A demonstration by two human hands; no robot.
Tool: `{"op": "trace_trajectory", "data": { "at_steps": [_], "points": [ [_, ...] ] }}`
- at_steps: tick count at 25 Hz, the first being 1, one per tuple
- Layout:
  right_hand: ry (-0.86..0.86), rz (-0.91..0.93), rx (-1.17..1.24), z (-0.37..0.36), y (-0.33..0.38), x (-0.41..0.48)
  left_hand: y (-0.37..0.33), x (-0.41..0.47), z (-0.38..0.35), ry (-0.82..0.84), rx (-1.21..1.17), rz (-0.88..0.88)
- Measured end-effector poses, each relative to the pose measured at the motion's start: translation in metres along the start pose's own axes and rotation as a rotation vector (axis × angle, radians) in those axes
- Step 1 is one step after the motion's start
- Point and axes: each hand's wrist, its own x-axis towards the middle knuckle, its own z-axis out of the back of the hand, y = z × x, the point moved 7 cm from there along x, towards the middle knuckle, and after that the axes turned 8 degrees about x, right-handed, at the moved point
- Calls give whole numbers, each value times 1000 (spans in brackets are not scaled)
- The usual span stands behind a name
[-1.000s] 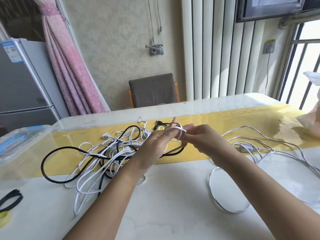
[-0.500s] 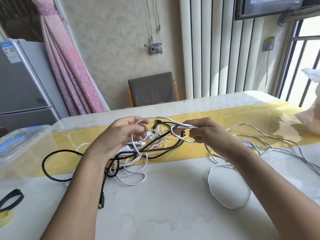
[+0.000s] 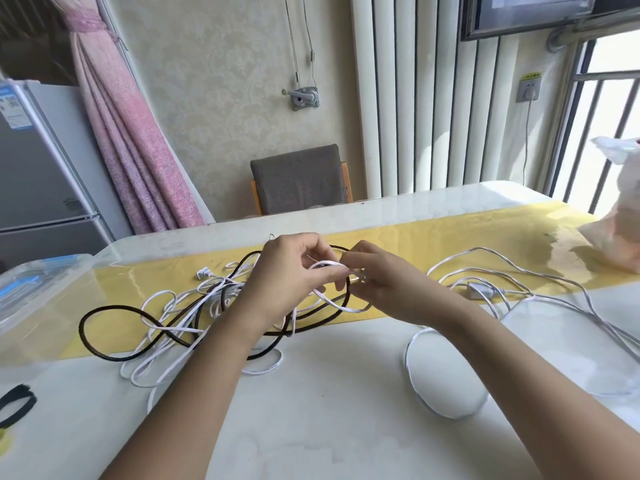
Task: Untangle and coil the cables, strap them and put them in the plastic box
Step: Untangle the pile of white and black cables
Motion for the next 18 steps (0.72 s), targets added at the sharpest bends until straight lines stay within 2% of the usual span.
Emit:
{"op": "trace_trajectory", "data": {
  "at_steps": [2,4,6,8,11,13,15,18],
  "points": [
    [-71,28,-121,5,2,-1,1,0,1,12,46,51],
    [-139,80,-115,10,10,-2,5,0,-3,71,72,98],
    [-238,99,-179,15,17,-3,10,1,-10,45,56,143],
    [-352,139,-311,17,25,-4,23,3,-12,-78,-59,231],
    [-409,255,-491,14,33,-7,44,3,-18,-202,-422,369],
    [-357,191,-524,8,27,-4,46,1,-23,-188,-643,362],
    [-351,58,-440,10,19,-1,45,1,-27,-126,-740,313],
    [-426,-78,-265,14,14,-4,39,3,-29,-17,-663,180]
  ]
}}
